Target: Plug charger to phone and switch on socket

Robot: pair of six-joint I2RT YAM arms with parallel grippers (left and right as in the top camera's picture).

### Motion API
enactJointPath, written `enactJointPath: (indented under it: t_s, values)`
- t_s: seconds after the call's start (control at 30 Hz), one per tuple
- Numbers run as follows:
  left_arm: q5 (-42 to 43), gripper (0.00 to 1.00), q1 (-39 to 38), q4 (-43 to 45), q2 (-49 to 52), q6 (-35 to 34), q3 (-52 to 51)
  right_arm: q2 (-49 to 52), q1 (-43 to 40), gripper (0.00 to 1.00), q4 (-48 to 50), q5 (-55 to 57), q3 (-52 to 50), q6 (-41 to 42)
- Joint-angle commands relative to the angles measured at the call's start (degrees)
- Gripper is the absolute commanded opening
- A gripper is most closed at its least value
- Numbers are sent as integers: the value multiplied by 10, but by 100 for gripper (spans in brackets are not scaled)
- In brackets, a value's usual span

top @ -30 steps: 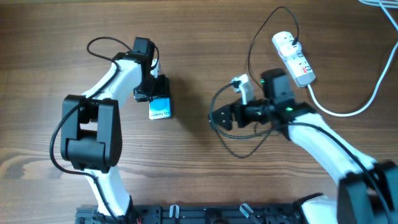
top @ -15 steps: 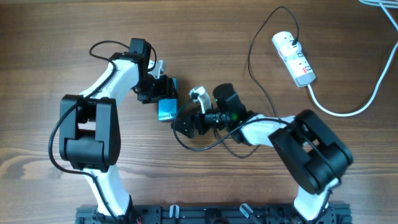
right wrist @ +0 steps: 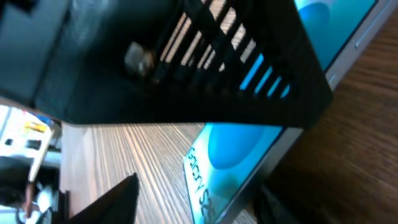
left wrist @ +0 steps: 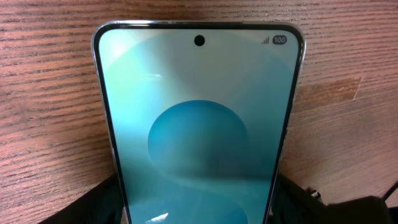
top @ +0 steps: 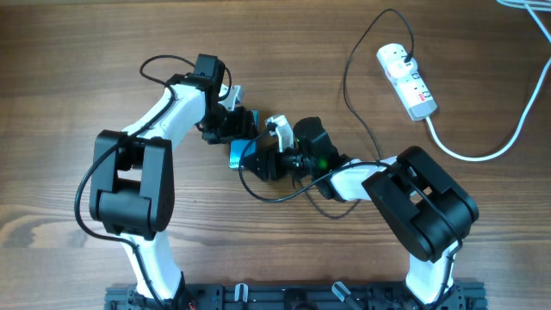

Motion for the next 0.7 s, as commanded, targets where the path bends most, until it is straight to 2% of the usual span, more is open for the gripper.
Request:
enactJointPath:
  t_s: [0.0,0.13,0.27,0.4,0.67]
  values:
    - [14,66,-1,2,12,14,-8,13,1,54,10,14,3,39]
    - [14,66,-1,2,12,14,-8,13,1,45,10,50,3,108]
    - [14,66,-1,2,12,14,-8,13,1,34,6,62,3,127]
    - [14,66,-1,2,12,14,-8,15,1,35,-13,73,3,124]
    - [14,66,-1,4,12,13,-8,43,1,36,9,81,7,124]
